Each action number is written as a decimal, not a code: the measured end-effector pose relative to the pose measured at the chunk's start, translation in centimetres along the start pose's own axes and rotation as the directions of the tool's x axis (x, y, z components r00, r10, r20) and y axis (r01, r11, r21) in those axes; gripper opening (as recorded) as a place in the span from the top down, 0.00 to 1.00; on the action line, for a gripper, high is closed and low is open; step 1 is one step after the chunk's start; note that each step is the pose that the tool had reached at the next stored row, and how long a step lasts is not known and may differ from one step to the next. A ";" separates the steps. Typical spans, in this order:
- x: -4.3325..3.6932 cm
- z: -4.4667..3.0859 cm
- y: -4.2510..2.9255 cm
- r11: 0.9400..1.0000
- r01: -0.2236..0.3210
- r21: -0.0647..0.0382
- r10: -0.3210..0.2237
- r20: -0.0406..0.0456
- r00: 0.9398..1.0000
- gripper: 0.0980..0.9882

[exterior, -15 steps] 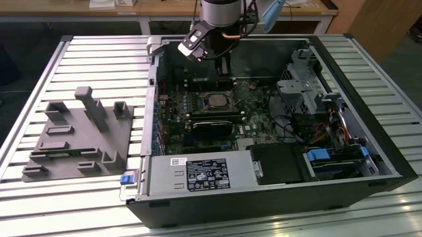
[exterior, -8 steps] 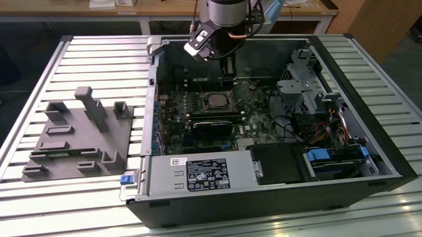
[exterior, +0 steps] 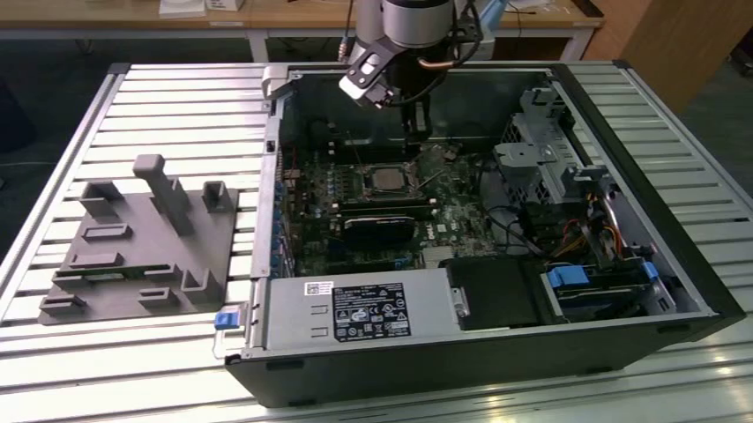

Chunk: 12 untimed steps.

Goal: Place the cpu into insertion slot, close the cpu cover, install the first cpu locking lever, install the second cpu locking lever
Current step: 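Close the cpu cover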

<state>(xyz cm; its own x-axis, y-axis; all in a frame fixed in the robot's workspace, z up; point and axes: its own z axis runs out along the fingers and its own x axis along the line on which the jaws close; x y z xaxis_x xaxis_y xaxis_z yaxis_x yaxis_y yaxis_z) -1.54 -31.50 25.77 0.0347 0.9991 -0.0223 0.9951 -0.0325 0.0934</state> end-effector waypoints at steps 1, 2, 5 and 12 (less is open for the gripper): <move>0.00 0.01 0.15 1.000 0.000 0.000 0.000 0.000 1.000 0.99; 0.01 0.03 0.31 1.000 0.000 0.000 0.000 0.000 1.000 0.99; 0.03 0.07 0.75 1.000 0.000 0.000 0.000 0.000 1.000 0.99; 0.06 0.16 1.73 1.000 0.000 0.000 0.000 0.000 1.000 0.99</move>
<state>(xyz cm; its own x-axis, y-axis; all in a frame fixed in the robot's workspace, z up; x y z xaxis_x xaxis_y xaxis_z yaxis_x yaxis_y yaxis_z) 0.21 -31.50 25.77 0.0348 0.9991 -0.0223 0.9951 -0.0326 0.0934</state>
